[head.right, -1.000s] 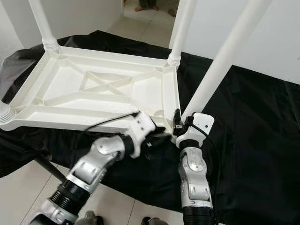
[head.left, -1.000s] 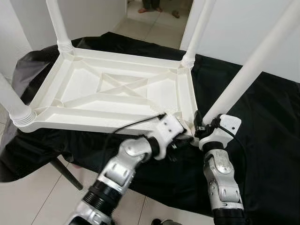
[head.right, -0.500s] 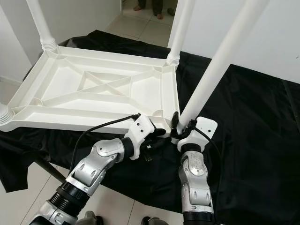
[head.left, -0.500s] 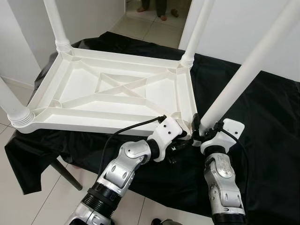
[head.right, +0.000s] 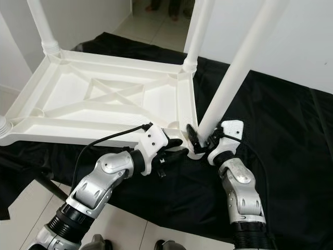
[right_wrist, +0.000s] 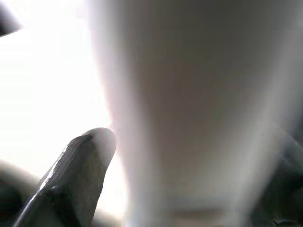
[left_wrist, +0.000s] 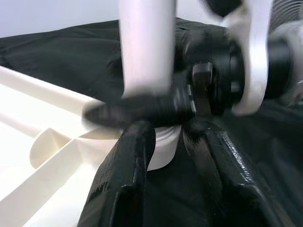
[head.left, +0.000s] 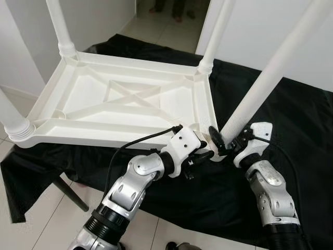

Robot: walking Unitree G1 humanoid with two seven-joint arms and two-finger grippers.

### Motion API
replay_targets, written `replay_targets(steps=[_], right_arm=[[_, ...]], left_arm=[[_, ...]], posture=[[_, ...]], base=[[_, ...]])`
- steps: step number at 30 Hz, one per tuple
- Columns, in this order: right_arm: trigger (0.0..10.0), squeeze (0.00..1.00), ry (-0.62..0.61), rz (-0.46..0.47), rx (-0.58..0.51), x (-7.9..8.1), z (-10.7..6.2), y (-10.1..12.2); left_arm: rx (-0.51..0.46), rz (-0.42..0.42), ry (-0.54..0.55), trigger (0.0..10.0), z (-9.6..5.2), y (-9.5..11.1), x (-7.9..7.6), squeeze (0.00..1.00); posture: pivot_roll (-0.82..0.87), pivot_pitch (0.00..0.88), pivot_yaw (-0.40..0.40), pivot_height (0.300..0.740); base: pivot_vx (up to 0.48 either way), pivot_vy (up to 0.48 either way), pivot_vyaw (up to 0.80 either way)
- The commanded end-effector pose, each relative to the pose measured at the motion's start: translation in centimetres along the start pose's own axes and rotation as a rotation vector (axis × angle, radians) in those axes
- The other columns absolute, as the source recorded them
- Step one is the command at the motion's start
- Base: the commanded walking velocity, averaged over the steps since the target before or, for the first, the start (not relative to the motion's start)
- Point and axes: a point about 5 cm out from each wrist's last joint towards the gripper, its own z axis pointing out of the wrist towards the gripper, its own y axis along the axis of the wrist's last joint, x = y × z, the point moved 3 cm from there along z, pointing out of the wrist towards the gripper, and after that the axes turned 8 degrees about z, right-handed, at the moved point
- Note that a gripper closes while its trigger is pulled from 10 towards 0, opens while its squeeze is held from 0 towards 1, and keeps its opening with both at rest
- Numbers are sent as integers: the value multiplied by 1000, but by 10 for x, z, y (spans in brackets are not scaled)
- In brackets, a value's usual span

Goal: Building children table

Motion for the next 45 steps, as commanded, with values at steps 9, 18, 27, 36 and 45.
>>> replay_targets(steps=[9,18,27,36,45], right_arm=[[0,0,123,-29,55,-11,-1,-6],[0,0,110,-5,32,-17,-3,-10],[10000,0,75,24,44,-11,-4,-17],[10000,0,-112,6,48,-9,-8,-22],[10000,0,-433,120,-43,-8,-14,-12]], left_arm=[[4,-1,7,10000,2,2,1,0],[2,-5,-12,10000,3,3,-3,0],[4,-7,-17,10000,3,3,-5,0],[8,-20,-27,10000,4,1,-9,0],[10,-26,-35,10000,4,1,-12,0]], posture=[[77,108,-111,740],[77,114,-108,740],[73,122,-110,740],[57,125,-107,740],[50,127,-106,740]], base=[[0,0,0],[0,0,0],[0,0,0],[0,0,0],[0,0,0]])
